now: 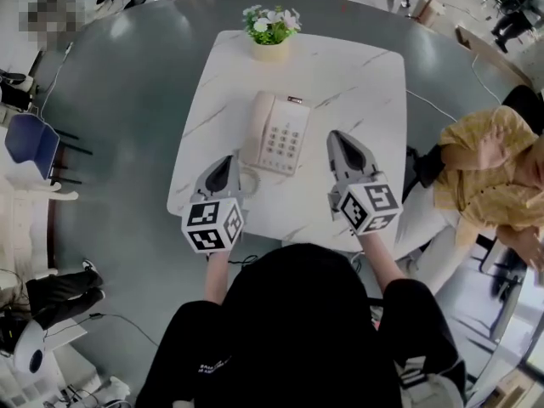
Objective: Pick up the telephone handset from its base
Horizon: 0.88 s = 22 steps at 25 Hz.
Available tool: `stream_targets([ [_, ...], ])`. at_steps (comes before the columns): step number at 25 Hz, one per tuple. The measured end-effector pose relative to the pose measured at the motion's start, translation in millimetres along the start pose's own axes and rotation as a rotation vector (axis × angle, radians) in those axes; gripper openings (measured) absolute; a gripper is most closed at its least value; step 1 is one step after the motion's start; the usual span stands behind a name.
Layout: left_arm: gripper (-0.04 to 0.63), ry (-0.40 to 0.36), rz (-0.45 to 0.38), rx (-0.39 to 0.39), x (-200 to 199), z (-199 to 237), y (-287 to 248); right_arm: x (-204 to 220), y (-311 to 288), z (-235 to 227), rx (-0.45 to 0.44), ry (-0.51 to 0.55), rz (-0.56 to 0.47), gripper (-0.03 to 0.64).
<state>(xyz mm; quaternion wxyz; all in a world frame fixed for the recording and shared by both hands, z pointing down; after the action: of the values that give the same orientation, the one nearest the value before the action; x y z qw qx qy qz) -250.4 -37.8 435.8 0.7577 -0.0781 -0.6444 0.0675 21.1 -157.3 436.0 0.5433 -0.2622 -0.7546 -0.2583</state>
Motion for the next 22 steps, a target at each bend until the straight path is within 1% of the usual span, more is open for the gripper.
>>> stream_targets([
  [2, 0.000, 0.012, 0.028, 0.022, 3, 2, -11, 4, -4, -2, 0.008, -0.007, 0.004, -0.011],
  [5, 0.000, 0.027, 0.067, 0.030, 6, 5, -25, 7, -10, -4, 0.016, -0.006, 0.009, -0.011],
  [13, 0.002, -0.014, 0.154, 0.090, 4, 15, -68, 18, -17, -6, 0.058, 0.017, 0.045, -0.011],
  [18, 0.076, -0.013, 0.213, 0.134, 12, 20, -100, 30, -24, -18, 0.128, 0.034, 0.064, -0.011],
  [20, 0.103, -0.023, 0.233, 0.142, 15, 20, -109, 34, -26, -21, 0.161, 0.030, 0.063, -0.011],
  [22, 0.146, -0.032, 0.254, 0.140, 20, 20, -118, 38, -27, -24, 0.185, 0.027, 0.064, -0.011],
])
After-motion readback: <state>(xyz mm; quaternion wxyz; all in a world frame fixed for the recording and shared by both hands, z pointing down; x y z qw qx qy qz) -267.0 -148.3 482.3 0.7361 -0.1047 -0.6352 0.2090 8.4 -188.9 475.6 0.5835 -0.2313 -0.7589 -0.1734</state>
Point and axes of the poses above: the fingertips, and each gripper's own axes: y backward along the fingers, z to its left, x out of its underside, the point moved 10 cm from there along y, backward along the fingers, and after that the axes turned 13 degrees about -z, right-handed, at the moved point
